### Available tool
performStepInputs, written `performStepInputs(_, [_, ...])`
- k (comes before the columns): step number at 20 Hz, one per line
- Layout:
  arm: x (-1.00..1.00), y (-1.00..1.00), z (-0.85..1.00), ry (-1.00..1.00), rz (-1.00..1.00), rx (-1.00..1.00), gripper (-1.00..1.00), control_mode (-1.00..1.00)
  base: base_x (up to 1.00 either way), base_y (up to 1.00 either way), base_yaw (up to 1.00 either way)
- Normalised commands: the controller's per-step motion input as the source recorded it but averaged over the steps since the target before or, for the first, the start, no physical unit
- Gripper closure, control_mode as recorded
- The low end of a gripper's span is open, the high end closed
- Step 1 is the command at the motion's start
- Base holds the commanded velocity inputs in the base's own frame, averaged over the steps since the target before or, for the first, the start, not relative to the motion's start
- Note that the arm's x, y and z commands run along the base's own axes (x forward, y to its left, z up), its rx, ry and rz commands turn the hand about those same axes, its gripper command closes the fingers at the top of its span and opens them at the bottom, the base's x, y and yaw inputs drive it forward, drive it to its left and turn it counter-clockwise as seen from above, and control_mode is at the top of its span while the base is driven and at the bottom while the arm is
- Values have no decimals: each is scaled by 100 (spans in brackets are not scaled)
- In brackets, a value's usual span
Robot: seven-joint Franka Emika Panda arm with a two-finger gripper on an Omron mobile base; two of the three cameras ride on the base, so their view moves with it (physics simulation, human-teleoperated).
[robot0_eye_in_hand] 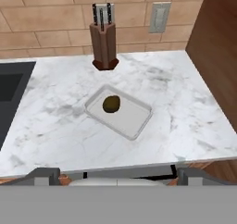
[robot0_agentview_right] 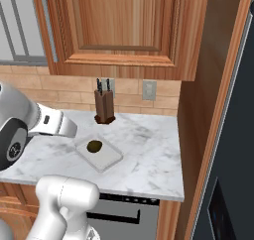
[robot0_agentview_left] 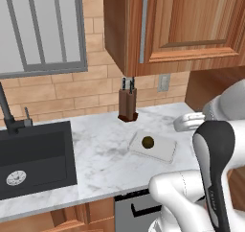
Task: Take the eggplant and avocado out of the freezer and place them in the tupperware container on the counter. Then put the tupperware containing the vegetables back in the freezer.
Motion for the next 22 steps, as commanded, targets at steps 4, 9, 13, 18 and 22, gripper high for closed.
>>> performStepInputs(4, [0, 0, 0, 0, 0, 0, -100, 100, -78, -9, -1])
performStepInputs(9, [0, 0, 0, 0, 0, 0, -100, 100, -100, -20, 2])
performStepInputs(13, [0, 0, 0, 0, 0, 0, -100, 100, -100, 0, 31])
performStepInputs(18, [0, 0, 0, 0, 0, 0, -100, 100, -100, -26, 39])
performStepInputs(22, [0, 0, 0, 0, 0, 0, -100, 100, -72, -44, 31])
